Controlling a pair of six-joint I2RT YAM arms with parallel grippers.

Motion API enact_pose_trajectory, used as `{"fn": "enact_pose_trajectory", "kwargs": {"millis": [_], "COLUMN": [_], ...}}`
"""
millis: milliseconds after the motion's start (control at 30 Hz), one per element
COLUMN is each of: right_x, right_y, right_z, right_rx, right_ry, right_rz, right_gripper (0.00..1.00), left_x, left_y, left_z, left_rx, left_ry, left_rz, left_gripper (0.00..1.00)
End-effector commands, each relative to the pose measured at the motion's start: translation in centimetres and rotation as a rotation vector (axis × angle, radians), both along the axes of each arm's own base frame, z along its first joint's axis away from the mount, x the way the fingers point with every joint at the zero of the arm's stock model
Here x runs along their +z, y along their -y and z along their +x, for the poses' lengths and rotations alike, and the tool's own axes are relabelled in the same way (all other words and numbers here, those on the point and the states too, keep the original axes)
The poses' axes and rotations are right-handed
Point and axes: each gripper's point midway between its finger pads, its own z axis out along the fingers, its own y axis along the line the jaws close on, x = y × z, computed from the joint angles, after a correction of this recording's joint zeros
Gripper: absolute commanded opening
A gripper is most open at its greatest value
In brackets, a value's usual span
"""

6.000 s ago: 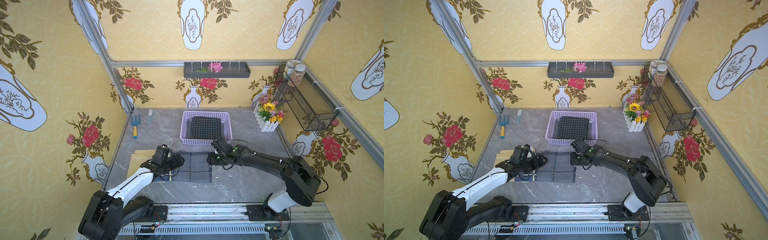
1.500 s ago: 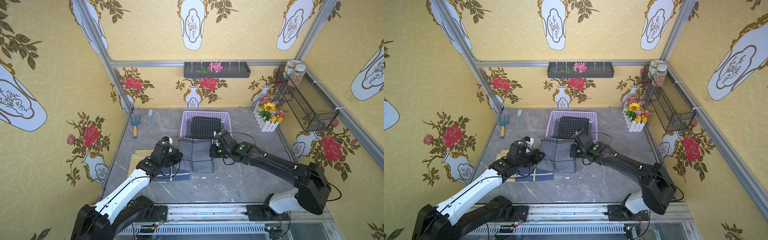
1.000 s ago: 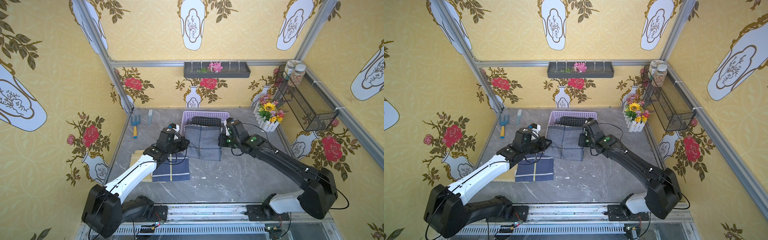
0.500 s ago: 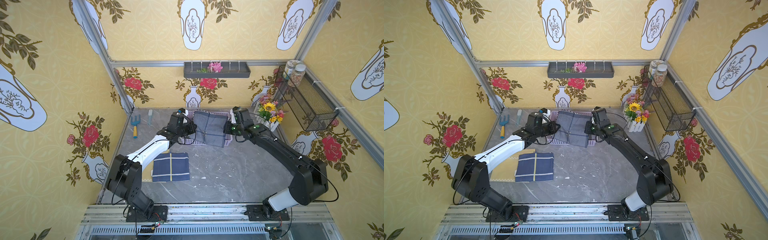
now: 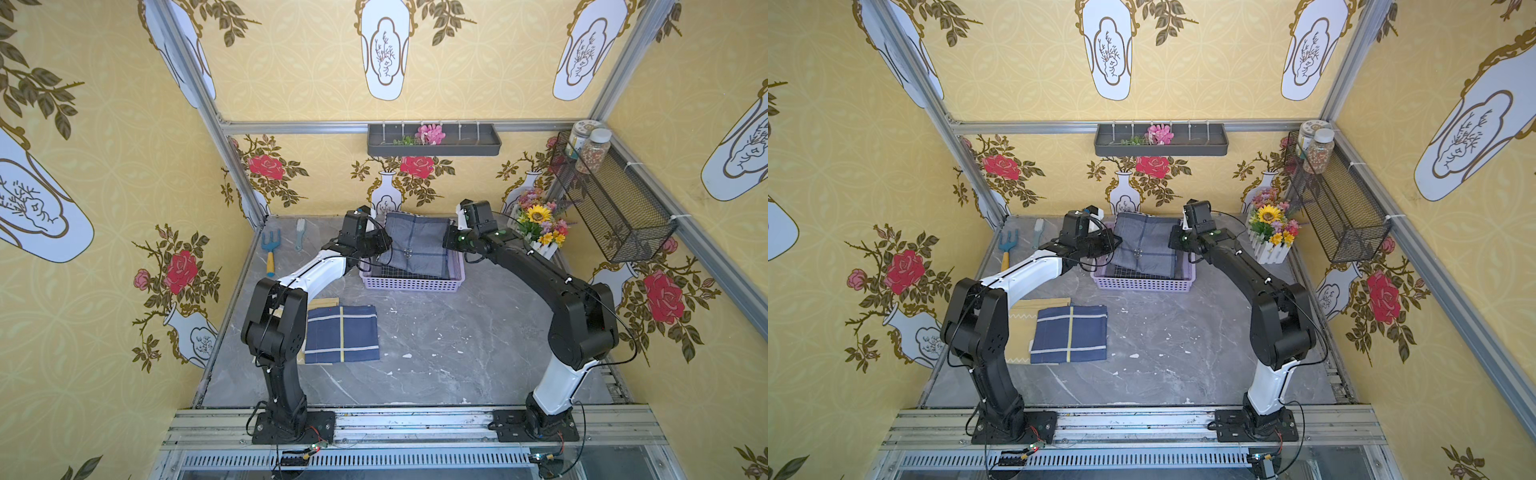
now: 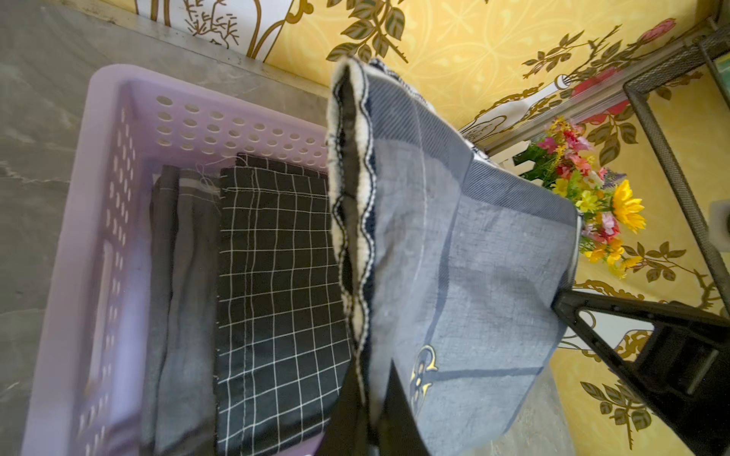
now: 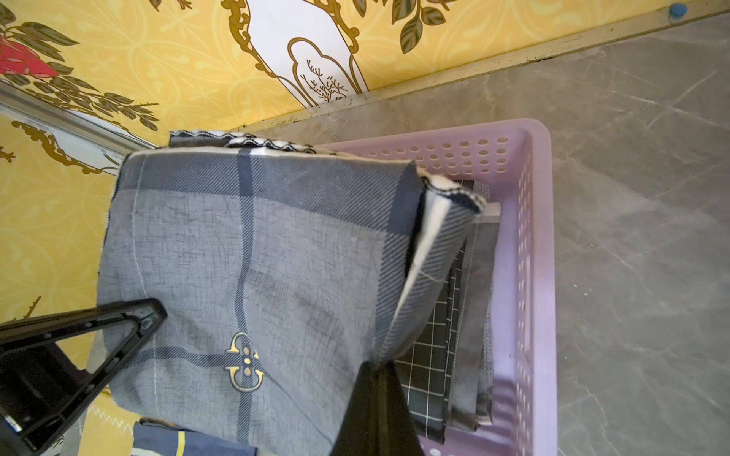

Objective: Put the folded pillowcase in the basket
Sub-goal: Place the pillowcase in the basket.

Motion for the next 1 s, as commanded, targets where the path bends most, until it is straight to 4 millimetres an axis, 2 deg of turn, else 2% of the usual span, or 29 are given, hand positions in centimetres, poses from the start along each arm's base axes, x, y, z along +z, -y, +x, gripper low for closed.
{"fn": "enact_pose_trajectory", "kwargs": {"millis": [0,233,700,967], "right_x": [0.3,-1.8,-5.1,-5.8], "right_y": [-0.2,0.3,0.7,0.6], "right_z": [1.3,2.8,3.0,3.1], "right_rx": [0.013,0.017,0.008,0.007], "right_ry": [0.028,-0.022,-0.086,-0.1], "right_rz": [0.018,0.015,0.012,0.021], "right_gripper": [0.0,0.0,0.0,0.0], "left_x": [-0.4,-2.3,-5.8,-6.2], "left_y": [0.3,0.4,0.5,0.5], "left_z": [0.4,0.8,1.5,1.5], "left_rx": [-0.022,-0.026,-0.028,-0.029], "left_ry": [0.005,-0.027,-0.086,-0.099], "left_rz": [-0.016,-0.017,-0.016,-0.019], "left_gripper": [0.0,0.0,0.0,0.0]}}
